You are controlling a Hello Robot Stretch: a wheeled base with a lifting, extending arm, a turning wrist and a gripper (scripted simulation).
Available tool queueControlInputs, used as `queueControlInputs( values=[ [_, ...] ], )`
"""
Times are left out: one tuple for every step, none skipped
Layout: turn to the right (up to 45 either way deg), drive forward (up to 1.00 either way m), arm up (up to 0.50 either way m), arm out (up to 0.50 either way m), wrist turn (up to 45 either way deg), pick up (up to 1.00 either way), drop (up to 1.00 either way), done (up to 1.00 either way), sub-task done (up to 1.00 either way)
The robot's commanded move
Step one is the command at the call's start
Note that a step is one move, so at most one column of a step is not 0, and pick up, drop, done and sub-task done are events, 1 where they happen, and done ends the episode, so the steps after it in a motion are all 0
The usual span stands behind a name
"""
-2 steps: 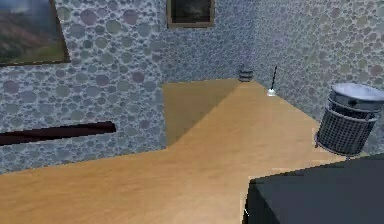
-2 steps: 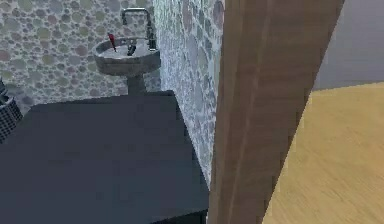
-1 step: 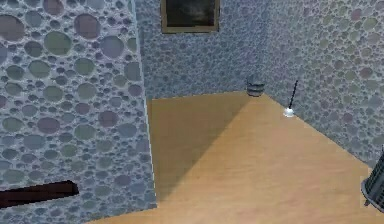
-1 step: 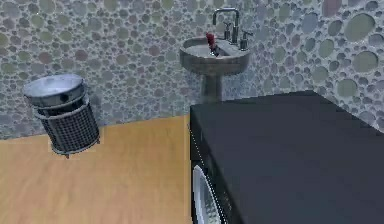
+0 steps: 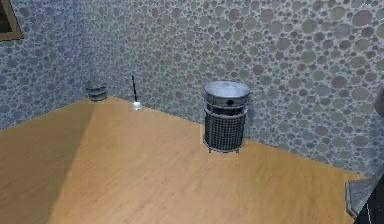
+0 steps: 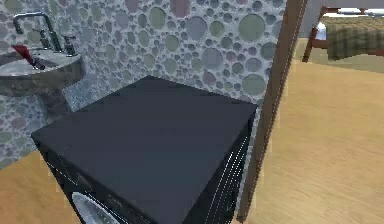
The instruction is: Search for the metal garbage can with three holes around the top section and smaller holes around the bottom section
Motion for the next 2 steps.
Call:
queueControlInputs(
  values=[
    [24.0,0.00,0.00,0.00,0.0,0.00,0.00,0.00,0.00],
    [0.0,0.90,0.00,0.00,0.0,0.00,0.00,0.00,0.00]
  ],
)
